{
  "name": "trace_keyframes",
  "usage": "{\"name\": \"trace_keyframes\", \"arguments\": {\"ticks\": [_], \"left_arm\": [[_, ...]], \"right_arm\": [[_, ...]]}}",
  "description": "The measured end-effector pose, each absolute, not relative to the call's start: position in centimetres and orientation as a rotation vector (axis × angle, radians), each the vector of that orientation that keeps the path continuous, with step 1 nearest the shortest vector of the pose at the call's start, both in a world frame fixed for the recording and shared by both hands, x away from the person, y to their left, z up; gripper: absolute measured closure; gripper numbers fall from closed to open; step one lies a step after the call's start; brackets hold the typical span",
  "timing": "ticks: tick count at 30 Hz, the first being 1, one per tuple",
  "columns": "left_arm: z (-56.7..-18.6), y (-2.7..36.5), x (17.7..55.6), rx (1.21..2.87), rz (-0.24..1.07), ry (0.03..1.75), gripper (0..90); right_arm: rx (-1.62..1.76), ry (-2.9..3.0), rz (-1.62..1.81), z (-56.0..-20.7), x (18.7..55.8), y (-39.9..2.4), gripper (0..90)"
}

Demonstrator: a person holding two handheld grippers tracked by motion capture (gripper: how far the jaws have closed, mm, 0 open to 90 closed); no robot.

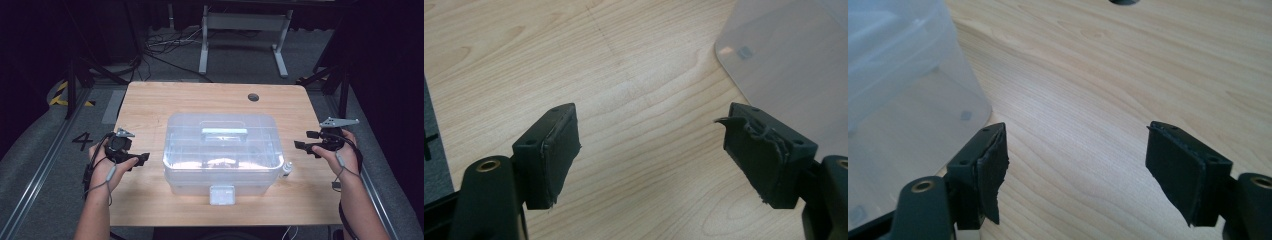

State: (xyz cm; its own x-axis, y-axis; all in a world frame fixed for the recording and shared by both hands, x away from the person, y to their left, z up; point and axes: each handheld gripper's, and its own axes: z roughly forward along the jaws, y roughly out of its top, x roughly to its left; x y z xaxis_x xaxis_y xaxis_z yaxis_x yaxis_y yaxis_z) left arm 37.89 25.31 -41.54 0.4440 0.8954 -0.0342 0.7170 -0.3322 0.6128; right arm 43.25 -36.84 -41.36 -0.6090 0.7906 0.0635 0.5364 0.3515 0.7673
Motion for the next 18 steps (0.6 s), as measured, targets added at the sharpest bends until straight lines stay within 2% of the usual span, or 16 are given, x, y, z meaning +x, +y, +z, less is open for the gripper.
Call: {"name": "trace_keyframes", "arguments": {"ticks": [1, 3, 5, 8, 11, 15, 18], "left_arm": [[-41.37, 25.30, 37.83, 2.150, 0.431, 1.340, 27.0], [-41.24, 25.32, 37.78, 2.157, 0.464, 1.325, 27.0], [-40.99, 25.40, 37.65, 2.124, 0.477, 1.294, 28.8], [-41.10, 25.68, 37.56, 2.056, 0.468, 1.246, 33.7], [-41.13, 25.74, 37.59, 2.060, 0.495, 1.216, 39.5], [-41.03, 25.23, 37.49, 2.075, 0.498, 1.218, 39.4], [-40.64, 25.00, 37.31, 2.040, 0.463, 1.230, 35.5]], "right_arm": [[1.166, 2.295, 1.104, -41.25, 43.21, -36.83, 28.9], [1.150, 2.293, 1.095, -41.26, 43.25, -36.87, 30.8], [1.096, 2.336, 1.073, -41.25, 43.25, -37.03, 43.2], [1.073, 2.365, 1.113, -41.42, 43.13, -36.93, 51.7], [1.096, 2.352, 1.102, -41.30, 42.99, -36.93, 51.1], [1.158, 2.357, 1.093, -41.00, 42.71, -36.94, 49.1], [1.167, 2.333, 1.135, -40.62, 42.54, -36.85, 48.2]]}}
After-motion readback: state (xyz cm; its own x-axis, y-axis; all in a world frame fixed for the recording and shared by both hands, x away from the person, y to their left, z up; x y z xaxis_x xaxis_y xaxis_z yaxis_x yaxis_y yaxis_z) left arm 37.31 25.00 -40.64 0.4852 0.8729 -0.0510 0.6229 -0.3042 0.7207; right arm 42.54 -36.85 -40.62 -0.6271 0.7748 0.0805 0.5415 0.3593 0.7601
